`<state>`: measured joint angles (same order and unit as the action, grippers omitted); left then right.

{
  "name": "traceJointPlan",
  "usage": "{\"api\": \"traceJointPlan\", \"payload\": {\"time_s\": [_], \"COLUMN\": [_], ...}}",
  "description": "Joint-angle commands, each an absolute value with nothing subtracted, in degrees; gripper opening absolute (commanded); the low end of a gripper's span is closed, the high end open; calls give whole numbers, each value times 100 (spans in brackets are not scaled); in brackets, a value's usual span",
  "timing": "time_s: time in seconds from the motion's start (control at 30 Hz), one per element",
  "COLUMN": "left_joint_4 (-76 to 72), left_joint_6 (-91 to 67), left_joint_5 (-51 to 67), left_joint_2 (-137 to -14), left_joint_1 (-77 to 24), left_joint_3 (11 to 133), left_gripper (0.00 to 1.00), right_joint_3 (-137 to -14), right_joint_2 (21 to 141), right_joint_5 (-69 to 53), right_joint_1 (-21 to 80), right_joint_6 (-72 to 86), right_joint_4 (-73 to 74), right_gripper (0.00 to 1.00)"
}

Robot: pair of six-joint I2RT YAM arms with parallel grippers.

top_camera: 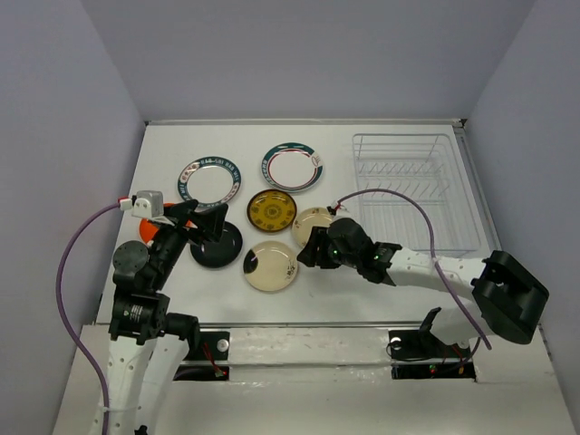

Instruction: Load the plates into the dish rack

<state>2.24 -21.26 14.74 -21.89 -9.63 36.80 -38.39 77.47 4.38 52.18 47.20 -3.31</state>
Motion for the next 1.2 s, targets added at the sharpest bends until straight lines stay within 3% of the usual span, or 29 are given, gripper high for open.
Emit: {"api": "traceJointPlan", "payload": {"time_s": [0.0, 0.3, 0.87, 0.93, 1.17], "left_joint_4": [-141, -176, -158, -158, -158], "left_joint_6": [-2074, -2109, -2145, -2145, -2153], "left_joint_5": [1731, 1749, 1652, 1644, 1635], "left_joint_2": [-2162, -2162, -2101, -2083, -2057], "left_joint_1": [-940, -949, -949, -940, -940], "left_joint_3": [3814, 3814, 3832, 3823, 3823], "left_gripper": [99, 99, 99, 99, 99], "right_joint_3": [-3727, -3876, -3806, -3814, -3858], "right_joint_2": [7936, 8929, 9773, 9756, 8501], "right_joint_5": [369, 149, 79, 88, 281], "right_joint_1": [5265, 5265, 5265, 5265, 5265], "right_joint_6": [4975, 5194, 5519, 5485, 4862], "right_joint_4": [-1098, -1599, -2233, -2233, -1882], "right_gripper": [56, 53, 16, 7, 7]}}
